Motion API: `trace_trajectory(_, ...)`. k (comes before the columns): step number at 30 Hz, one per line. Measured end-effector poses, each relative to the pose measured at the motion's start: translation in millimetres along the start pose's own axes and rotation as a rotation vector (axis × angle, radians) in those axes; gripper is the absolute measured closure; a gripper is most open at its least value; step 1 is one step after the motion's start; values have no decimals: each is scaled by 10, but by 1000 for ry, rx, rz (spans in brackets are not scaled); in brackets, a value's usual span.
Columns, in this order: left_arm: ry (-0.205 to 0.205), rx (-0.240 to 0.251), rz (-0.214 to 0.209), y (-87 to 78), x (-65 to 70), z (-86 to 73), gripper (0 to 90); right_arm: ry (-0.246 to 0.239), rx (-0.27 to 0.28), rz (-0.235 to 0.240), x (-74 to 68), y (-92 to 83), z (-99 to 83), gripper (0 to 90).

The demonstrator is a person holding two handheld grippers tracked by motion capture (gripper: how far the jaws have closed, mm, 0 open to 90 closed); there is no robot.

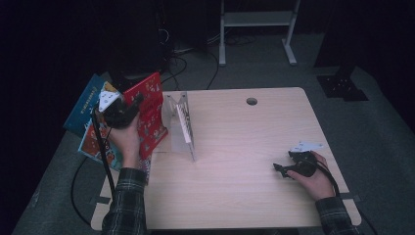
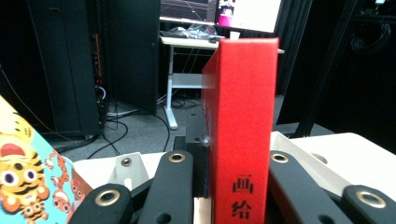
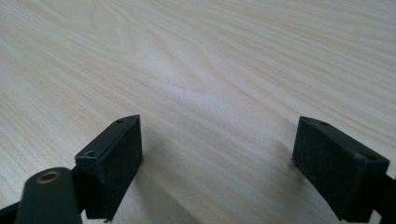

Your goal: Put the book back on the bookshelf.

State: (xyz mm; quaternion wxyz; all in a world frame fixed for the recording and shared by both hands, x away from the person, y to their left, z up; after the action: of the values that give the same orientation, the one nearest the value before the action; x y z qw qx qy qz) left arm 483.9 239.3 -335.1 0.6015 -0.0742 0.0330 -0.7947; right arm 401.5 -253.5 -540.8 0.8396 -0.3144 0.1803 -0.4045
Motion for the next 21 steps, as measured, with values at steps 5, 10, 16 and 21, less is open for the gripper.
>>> trace_trajectory(5, 1, 8, -8, 34, 0, -9, 794, -1, -1, 0, 5, -1, -1, 149)
trace_trajectory(10, 0, 13, 0, 61, -48, 10, 794, -2, -1, 0, 6, -1, -1, 149)
trace_trajectory(16, -7, 28, -6, 79, -61, 21, 794, -2, -1, 0, 7, -1, -1, 149)
trace_trajectory(21, -14, 15, -8, 38, -66, -17, 792, -2, -1, 0, 7, -1, -1, 149)
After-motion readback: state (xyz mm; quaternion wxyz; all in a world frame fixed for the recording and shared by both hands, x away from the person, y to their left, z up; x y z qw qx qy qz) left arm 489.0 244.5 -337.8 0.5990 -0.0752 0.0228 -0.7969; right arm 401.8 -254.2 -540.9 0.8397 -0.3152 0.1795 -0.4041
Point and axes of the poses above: each handheld gripper's, and its own axes: y roughly forward along the jaws, z roughly out of its top, x roughly to its right, the point moved 8 cm from there along y, roughly forward along the jaws, and after that the axes turned 3 degrees about z, right-handed, at the moved point
